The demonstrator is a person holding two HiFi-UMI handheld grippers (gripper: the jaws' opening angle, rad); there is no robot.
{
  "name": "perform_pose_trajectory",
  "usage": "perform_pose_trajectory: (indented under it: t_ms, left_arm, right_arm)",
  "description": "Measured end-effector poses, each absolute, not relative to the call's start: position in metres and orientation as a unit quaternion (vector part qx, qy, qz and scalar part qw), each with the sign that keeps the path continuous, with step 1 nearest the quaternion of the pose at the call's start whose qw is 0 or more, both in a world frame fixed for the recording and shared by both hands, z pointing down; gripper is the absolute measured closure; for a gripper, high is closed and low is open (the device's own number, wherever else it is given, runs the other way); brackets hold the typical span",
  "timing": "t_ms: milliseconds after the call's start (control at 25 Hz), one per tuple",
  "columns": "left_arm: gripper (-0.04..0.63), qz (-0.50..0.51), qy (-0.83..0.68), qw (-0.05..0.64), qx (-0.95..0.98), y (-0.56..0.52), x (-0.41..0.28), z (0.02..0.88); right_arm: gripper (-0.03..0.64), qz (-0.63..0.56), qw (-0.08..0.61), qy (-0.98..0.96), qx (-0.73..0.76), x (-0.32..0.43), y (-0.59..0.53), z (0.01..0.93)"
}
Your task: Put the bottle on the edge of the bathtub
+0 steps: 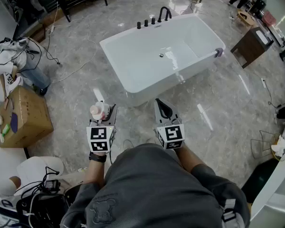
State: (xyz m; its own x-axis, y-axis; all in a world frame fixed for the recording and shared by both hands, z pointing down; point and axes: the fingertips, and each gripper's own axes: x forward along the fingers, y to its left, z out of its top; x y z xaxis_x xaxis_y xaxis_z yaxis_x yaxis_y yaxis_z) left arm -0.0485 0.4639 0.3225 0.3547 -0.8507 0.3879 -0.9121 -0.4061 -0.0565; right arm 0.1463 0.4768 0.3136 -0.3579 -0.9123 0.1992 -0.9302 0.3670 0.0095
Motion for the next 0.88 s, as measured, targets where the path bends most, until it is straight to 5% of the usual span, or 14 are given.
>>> perform_pose_trajectory:
  t_ms: [880]
  left_arm:
    - [0.368, 0.2, -0.551, 0.103, 0.804, 0.431, -0.022, 0.359]
  right_arm:
    - [0.615, 0.1, 0.104, -0.805, 0.575, 0.224, 0.452, 0.372]
